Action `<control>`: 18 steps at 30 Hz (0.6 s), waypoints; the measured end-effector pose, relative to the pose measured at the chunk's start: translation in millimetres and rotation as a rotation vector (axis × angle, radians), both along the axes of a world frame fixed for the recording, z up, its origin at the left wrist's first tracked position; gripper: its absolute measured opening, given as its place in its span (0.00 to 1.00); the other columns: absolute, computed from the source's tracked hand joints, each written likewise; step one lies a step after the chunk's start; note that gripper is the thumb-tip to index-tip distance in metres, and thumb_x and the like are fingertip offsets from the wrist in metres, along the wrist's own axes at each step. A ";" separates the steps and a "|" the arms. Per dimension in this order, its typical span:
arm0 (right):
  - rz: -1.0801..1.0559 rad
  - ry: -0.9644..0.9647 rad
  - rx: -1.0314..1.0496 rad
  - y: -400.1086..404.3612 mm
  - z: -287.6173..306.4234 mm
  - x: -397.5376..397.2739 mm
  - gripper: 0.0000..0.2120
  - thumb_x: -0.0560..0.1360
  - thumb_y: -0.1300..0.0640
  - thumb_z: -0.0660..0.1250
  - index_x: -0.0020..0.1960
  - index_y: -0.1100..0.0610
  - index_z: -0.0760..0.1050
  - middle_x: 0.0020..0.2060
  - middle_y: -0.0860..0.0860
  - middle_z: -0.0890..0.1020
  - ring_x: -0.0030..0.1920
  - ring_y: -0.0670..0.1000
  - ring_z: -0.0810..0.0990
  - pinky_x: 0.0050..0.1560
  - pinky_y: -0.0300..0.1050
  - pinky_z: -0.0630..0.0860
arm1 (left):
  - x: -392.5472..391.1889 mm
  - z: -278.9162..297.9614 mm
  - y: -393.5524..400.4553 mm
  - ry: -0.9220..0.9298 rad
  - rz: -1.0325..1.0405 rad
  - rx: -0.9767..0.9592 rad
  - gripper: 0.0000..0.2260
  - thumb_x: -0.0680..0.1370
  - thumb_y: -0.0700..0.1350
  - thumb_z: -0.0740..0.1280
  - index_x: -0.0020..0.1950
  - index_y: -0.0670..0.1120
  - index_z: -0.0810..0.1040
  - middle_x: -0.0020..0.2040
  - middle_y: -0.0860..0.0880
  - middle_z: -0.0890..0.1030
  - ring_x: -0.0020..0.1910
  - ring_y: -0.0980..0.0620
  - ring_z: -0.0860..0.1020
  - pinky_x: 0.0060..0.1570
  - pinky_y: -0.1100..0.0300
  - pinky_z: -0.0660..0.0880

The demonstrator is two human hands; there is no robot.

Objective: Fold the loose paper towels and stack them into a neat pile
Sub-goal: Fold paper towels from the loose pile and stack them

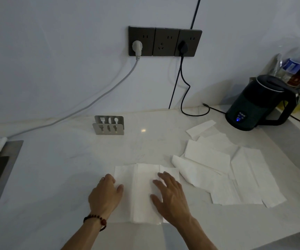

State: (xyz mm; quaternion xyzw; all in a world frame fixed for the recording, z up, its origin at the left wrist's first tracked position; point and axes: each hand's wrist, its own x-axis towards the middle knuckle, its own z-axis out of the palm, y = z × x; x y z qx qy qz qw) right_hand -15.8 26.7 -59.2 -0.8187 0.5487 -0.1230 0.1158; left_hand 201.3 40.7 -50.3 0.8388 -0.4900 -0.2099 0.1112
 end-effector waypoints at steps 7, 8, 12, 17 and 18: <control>0.155 0.134 0.095 9.2 -3.8 10.4 0.21 0.71 0.41 0.58 0.61 0.47 0.75 0.64 0.47 0.78 0.64 0.50 0.77 0.58 0.50 0.77 | 1.6 -3.9 -1.3 0.022 -0.006 0.058 0.10 0.77 0.55 0.66 0.45 0.50 0.74 0.43 0.55 0.77 0.39 0.55 0.77 0.35 0.62 0.71; 0.160 0.147 0.114 9.9 -2.1 9.4 0.22 0.72 0.41 0.58 0.61 0.47 0.74 0.64 0.47 0.78 0.64 0.50 0.77 0.58 0.50 0.77 | 1.3 -4.4 -2.0 0.058 0.004 0.051 0.08 0.77 0.53 0.67 0.43 0.50 0.75 0.41 0.55 0.78 0.38 0.56 0.77 0.34 0.62 0.71; 0.168 0.171 0.135 11.0 -0.4 9.4 0.27 0.72 0.36 0.58 0.68 0.45 0.68 0.69 0.50 0.73 0.69 0.52 0.72 0.62 0.54 0.74 | -0.1 2.1 -1.3 0.233 0.057 -0.003 0.05 0.75 0.48 0.68 0.41 0.49 0.76 0.37 0.54 0.80 0.36 0.55 0.78 0.33 0.61 0.73; 0.212 0.171 0.234 10.7 1.6 11.3 0.33 0.76 0.35 0.55 0.77 0.45 0.53 0.79 0.50 0.48 0.78 0.52 0.45 0.75 0.57 0.49 | -4.2 25.1 -1.4 0.542 0.040 -0.159 0.06 0.75 0.45 0.70 0.41 0.44 0.76 0.39 0.50 0.80 0.38 0.52 0.77 0.37 0.62 0.72; 0.211 0.163 0.228 10.4 0.0 10.9 0.33 0.75 0.35 0.55 0.77 0.45 0.53 0.79 0.50 0.48 0.78 0.52 0.45 0.75 0.57 0.50 | -6.8 30.2 -2.4 0.597 0.016 -0.171 0.06 0.75 0.45 0.70 0.42 0.46 0.75 0.39 0.50 0.80 0.39 0.52 0.77 0.37 0.62 0.72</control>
